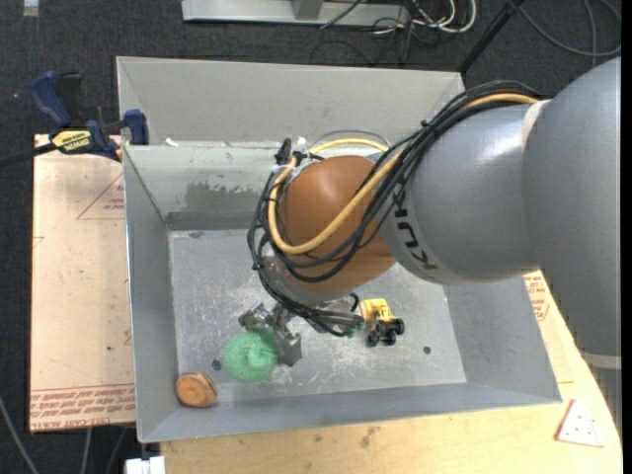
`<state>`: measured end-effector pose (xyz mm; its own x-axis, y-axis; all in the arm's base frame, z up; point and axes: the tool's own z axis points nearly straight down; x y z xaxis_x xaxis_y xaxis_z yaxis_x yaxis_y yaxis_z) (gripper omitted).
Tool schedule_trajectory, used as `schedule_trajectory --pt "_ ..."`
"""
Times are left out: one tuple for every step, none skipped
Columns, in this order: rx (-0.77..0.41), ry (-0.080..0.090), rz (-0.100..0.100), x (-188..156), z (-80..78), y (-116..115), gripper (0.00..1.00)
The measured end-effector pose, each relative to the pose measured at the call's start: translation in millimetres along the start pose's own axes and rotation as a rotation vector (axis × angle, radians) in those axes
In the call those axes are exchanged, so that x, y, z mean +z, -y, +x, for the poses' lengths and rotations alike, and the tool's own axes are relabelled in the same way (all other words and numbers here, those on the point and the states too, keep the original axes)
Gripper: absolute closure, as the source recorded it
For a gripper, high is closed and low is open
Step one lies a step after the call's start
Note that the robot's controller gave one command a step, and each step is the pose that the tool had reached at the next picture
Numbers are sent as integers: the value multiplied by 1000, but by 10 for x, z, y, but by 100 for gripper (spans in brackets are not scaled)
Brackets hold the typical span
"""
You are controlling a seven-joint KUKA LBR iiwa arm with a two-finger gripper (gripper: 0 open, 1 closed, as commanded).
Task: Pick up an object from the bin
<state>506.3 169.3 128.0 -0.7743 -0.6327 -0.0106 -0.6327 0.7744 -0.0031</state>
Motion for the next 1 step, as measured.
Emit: schedule_trajectory --pt "3 -7 -3 -985 61 -14 100"
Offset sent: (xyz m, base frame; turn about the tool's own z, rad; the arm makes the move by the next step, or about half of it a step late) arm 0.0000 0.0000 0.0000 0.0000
